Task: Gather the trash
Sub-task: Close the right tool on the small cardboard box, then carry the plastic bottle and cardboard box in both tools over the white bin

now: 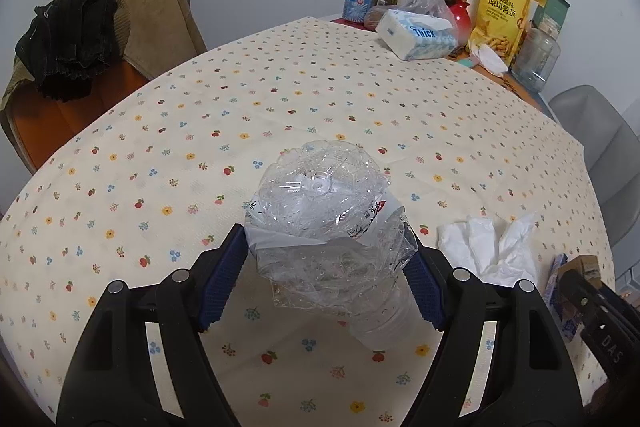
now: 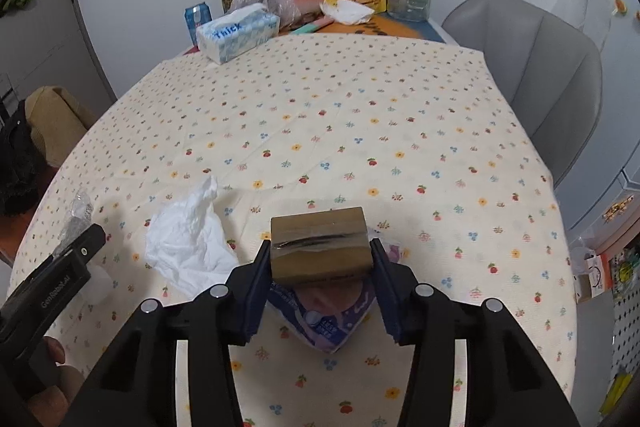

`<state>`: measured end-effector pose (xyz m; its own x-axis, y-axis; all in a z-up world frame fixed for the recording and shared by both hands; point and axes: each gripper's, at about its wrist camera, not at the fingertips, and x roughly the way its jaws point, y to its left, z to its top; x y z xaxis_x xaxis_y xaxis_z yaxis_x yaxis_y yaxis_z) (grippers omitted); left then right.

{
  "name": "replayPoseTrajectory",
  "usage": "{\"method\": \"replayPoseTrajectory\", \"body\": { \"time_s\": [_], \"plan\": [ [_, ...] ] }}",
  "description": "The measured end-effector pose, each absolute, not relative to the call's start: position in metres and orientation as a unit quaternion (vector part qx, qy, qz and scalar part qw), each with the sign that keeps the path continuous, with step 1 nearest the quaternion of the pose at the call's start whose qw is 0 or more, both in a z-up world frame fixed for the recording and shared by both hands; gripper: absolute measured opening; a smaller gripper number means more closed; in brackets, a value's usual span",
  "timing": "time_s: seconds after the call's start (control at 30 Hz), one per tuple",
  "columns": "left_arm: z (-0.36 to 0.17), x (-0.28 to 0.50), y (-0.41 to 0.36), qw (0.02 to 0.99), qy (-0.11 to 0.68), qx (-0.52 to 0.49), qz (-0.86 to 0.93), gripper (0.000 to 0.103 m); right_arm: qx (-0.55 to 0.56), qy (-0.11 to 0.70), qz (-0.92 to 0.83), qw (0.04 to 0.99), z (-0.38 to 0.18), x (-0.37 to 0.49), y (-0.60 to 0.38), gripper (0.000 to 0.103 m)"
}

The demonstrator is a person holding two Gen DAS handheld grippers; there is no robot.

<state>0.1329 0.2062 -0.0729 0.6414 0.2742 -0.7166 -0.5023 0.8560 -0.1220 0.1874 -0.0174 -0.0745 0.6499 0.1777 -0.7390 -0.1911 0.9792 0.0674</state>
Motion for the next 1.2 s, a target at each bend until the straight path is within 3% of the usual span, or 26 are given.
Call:
{"method": "replayPoseTrajectory", "body": {
  "time_s": [0.63, 1.2],
  "plan": [
    [-0.026, 0.107, 0.16, 0.922, 0.317, -0.129, 0.18, 0.075, 0.034, 0.367, 0.109, 0.923, -0.025, 0.131, -0.057, 0.047],
    [0.004, 0.111, 0.051, 0.945, 0.298, -0.08, 0.106, 0.075, 0.082, 0.336, 0.06, 0.936, -0.005, 0.106, -0.156, 0.047]
  ]
}}
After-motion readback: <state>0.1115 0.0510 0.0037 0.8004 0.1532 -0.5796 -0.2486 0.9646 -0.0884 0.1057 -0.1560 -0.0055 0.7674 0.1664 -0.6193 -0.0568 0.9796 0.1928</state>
